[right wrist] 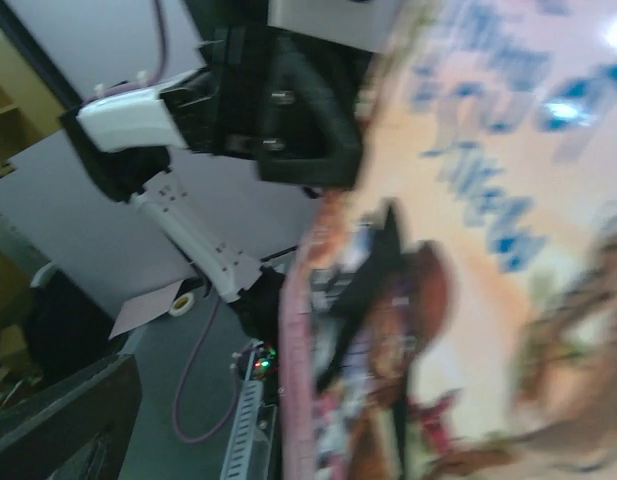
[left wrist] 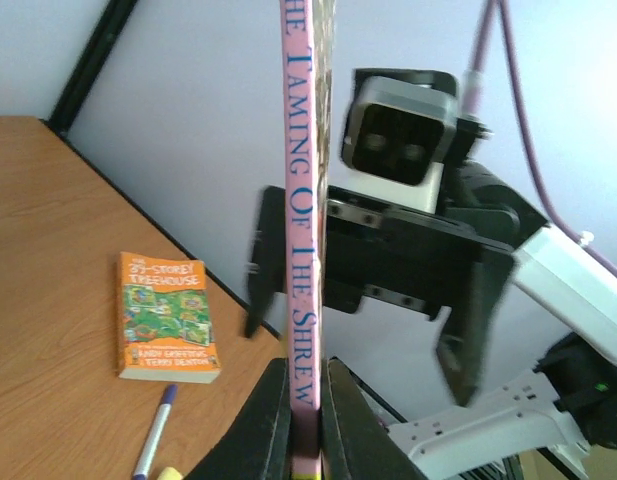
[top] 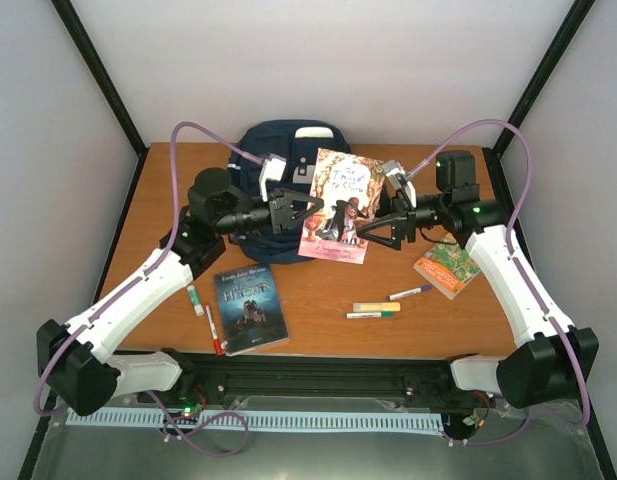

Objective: Pack the student bag
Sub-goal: Pick up the book from the center of the board.

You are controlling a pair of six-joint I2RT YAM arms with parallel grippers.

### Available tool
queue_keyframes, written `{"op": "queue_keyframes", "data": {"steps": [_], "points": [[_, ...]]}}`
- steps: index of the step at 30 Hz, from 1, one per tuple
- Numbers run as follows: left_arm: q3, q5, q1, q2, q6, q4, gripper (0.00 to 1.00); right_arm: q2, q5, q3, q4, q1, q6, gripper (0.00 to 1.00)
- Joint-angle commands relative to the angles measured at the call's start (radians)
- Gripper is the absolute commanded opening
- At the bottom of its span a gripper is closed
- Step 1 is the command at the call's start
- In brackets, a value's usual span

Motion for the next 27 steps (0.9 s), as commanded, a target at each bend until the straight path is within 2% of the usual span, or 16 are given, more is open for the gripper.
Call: {"op": "queue_keyframes", "data": {"steps": [1,9,13,17,20,24,27], "points": [[-0.025,-0.075,0.032,-0.018,0.012,0.034,0.01,-0.012,-0.150,0.036,-0.168,0.007,-0.116,0.95],[-0.052,-0.133,0.043,-0.016,0.017,0.022,0.01,-0.045,-0.123,0.031,-0.097,0.007,0.017,0.87],[-0.060,-0.154,0.043,-0.017,0.022,0.022,0.01,-0.051,-0.033,0.011,0.010,0.007,0.159,0.79],[-0.073,-0.157,0.044,-0.011,0.017,0.027,0.01,-0.102,0.089,-0.052,0.196,0.006,0.358,0.62],[-0.081,-0.162,0.043,-0.011,0.017,0.029,0.01,-0.114,0.129,-0.061,0.233,0.007,0.406,0.49],[-0.087,-0.166,0.044,-0.003,0.019,0.031,0.01,-0.109,0.161,-0.067,0.264,0.006,0.446,0.24],[-0.091,-0.165,0.044,0.003,0.019,0.033,0.01,-0.097,0.176,-0.072,0.270,0.006,0.449,0.20]]}}
